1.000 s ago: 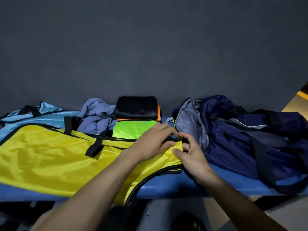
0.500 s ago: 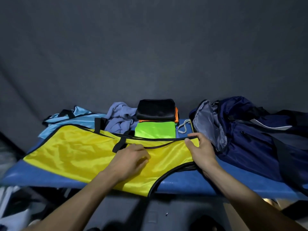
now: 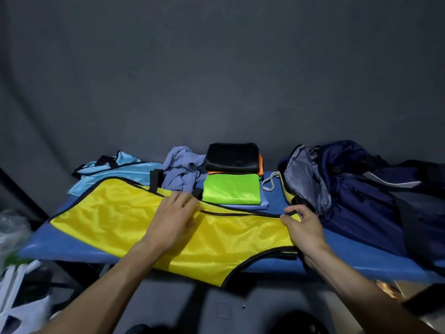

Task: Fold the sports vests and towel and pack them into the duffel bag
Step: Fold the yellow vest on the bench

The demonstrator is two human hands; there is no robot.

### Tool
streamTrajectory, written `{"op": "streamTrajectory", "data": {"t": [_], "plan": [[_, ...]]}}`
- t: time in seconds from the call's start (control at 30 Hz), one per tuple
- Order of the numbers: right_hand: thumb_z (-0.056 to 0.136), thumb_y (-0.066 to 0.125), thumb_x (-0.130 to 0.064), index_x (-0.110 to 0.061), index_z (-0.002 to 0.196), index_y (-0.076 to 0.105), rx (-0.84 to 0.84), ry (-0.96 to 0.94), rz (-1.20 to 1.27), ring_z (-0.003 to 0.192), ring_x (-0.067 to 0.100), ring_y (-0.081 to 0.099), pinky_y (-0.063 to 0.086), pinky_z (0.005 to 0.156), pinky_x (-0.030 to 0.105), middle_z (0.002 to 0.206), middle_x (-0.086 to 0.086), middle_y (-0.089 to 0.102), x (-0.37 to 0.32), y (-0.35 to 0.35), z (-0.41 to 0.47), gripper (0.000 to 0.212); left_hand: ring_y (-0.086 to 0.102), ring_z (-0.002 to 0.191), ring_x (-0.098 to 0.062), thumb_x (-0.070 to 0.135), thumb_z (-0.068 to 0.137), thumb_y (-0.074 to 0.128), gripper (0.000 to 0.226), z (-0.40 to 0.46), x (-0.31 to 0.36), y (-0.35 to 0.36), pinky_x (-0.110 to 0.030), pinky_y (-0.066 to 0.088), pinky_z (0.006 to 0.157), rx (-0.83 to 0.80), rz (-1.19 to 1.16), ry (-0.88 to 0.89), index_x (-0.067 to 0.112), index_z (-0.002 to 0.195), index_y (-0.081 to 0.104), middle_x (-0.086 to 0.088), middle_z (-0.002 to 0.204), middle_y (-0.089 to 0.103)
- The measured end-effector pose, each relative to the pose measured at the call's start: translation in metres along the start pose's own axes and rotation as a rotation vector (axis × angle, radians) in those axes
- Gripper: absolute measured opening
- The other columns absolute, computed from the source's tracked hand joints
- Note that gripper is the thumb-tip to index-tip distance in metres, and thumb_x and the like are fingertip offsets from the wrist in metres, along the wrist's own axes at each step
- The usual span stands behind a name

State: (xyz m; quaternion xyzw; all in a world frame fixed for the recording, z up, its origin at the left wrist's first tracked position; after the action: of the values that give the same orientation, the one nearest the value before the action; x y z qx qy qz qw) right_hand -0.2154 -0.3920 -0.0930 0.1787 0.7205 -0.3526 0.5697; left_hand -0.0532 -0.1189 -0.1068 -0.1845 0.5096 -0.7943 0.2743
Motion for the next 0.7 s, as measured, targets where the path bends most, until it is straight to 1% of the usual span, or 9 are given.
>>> {"op": "streamTrajectory", "data": {"t": [0.03,0.1,0.2,0.3,0.4,0.43,0.5,0.6,0.7], "plan": [[0.093,0.067,-0.010,-0.016,0.103,0.066,0.004,0.012,-0.017,0.118,0.048,0.055,0.051,0.091,0.051,0.116,0.026,0.067,0.001,-0.001,0.000,0.011,0.046,0.105,-0.023,0.024,0.079,0.080,0.038,0.003,-0.004,0.000,-0.039,0.045,0.084,0.016,0.058,-0.048,0.025,0.110,0.058,0.000,0.118,0.055],[0.094,0.067,-0.011,-0.017,0.101,0.065,-0.003,0.009,-0.054,0.118,0.049,0.056,0.050,0.095,0.054,0.119,0.030,0.065,0.003,-0.002,0.002,0.010,0.045,0.115,-0.029,0.022,0.076,0.082,0.048,0.009,-0.012,0.001,-0.042,0.043,0.090,0.029,0.104,-0.125,0.025,0.118,0.058,-0.003,0.128,0.052],[0.094,0.067,-0.010,-0.017,0.099,0.066,-0.024,-0.012,-0.092,0.109,0.046,0.062,0.053,0.090,0.049,0.111,0.021,0.070,0.004,-0.004,0.004,0.009,0.050,0.112,-0.028,0.027,0.082,0.082,0.033,0.019,-0.022,0.001,-0.042,0.044,0.087,0.031,0.051,-0.146,0.027,0.111,0.065,0.000,0.123,0.055],[0.093,0.067,-0.010,-0.018,0.097,0.066,-0.037,-0.001,-0.121,0.098,0.038,0.065,0.053,0.081,0.042,0.101,0.015,0.071,0.007,-0.005,0.009,0.010,0.060,0.097,-0.018,0.028,0.089,0.078,0.011,0.030,-0.029,0.001,-0.042,0.050,0.084,-0.038,-0.337,-0.216,0.028,0.096,0.070,0.009,0.103,0.065],[0.092,0.067,-0.010,-0.020,0.095,0.066,-0.051,0.008,-0.117,0.091,0.009,0.063,0.046,0.073,0.029,0.098,-0.005,0.067,0.009,-0.007,0.015,0.010,0.064,0.087,-0.010,0.027,0.095,0.071,0.005,0.046,-0.031,0.002,-0.032,0.051,0.076,-0.050,-0.622,-0.334,0.026,0.093,0.067,0.008,0.093,0.070],[0.093,0.067,-0.010,-0.020,0.095,0.067,-0.057,0.012,-0.122,0.088,0.000,0.058,0.044,0.071,0.027,0.100,-0.009,0.066,0.009,-0.007,0.016,0.010,0.064,0.084,-0.011,0.028,0.096,0.069,0.007,0.052,-0.033,0.003,-0.030,0.049,0.071,-0.029,-0.618,-0.351,0.025,0.093,0.065,0.006,0.090,0.070],[0.093,0.066,-0.012,-0.020,0.094,0.067,-0.062,0.026,-0.145,0.086,-0.005,0.052,0.040,0.074,0.029,0.099,-0.014,0.064,0.010,-0.008,0.019,0.008,0.063,0.080,-0.017,0.030,0.098,0.067,0.010,0.062,-0.037,0.011,-0.032,0.044,0.065,-0.003,-0.536,-0.363,0.024,0.094,0.060,0.003,0.087,0.068],[0.093,0.065,-0.016,-0.020,0.091,0.067,-0.049,0.050,-0.207,0.083,0.003,0.056,0.042,0.070,0.032,0.095,-0.010,0.065,0.010,-0.008,0.021,0.005,0.061,0.079,-0.025,0.032,0.100,0.063,0.014,0.067,-0.038,0.031,-0.037,0.044,0.063,-0.009,-0.380,-0.362,0.019,0.098,0.060,-0.002,0.087,0.067],[0.096,0.060,-0.018,-0.018,0.094,0.067,-0.048,0.066,-0.257,0.078,0.015,0.060,0.044,0.066,0.030,0.092,0.000,0.067,0.008,-0.007,0.023,0.007,0.058,0.071,-0.028,0.034,0.102,0.057,0.022,0.062,-0.028,0.048,-0.037,0.038,0.063,0.029,-0.242,-0.353,0.022,0.085,0.051,-0.001,0.073,0.059]]}}
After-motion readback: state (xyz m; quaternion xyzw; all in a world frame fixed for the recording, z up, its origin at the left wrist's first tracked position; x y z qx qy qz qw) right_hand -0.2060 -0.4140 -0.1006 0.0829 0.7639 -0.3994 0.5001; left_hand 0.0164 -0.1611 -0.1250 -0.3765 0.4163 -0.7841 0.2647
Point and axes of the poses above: each hand's wrist, its own z-axis towards the middle knuckle, its own y-axis out of the palm, x = y × z, the point moved 1 cm from there along z, towards the middle knuckle
